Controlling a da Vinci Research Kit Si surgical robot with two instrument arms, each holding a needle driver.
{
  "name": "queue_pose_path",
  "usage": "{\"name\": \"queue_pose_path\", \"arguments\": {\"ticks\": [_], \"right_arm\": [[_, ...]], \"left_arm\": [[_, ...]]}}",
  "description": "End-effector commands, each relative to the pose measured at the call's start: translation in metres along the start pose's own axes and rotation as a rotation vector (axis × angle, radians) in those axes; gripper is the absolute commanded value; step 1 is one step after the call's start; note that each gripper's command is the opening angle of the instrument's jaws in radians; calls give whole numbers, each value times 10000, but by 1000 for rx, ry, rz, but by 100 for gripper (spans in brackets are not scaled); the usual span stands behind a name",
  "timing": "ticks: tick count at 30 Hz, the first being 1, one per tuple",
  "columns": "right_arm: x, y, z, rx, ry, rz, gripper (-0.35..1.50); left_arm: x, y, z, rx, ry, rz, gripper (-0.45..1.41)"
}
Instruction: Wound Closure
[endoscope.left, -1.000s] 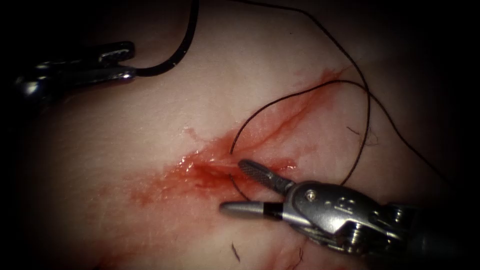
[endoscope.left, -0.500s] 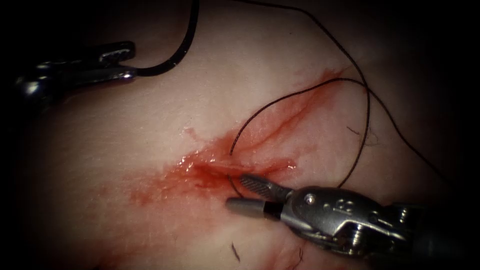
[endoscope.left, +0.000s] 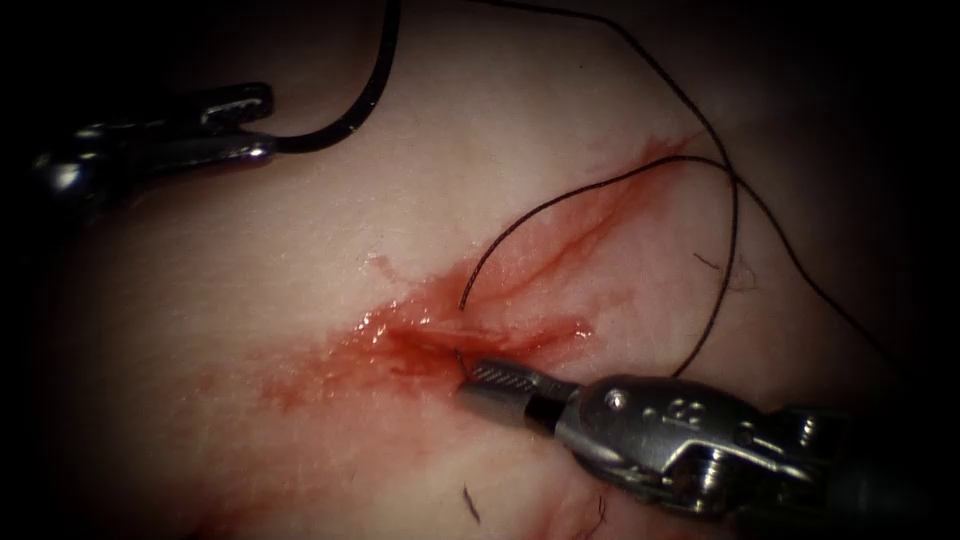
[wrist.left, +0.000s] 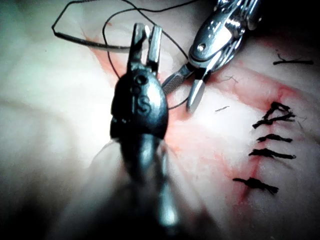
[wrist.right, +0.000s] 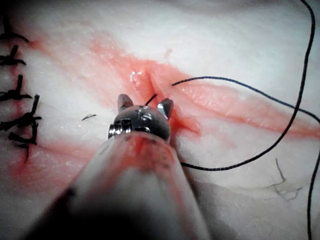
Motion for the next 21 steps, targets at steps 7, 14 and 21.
{"name": "queue_pose_path", "arguments": {"ticks": [7,14,21], "right_arm": [[1,-2,11,-20,10,8,93],[-1,-6,20,-42,-19,15,78],[0,-10,18,-70,-61,36,-35]], "left_arm": [[-5,-1,5,-1,1,1,-45],[-5,-1,5,-1,1,1,-45],[-5,-1,5,0,1,1,-45]]}}
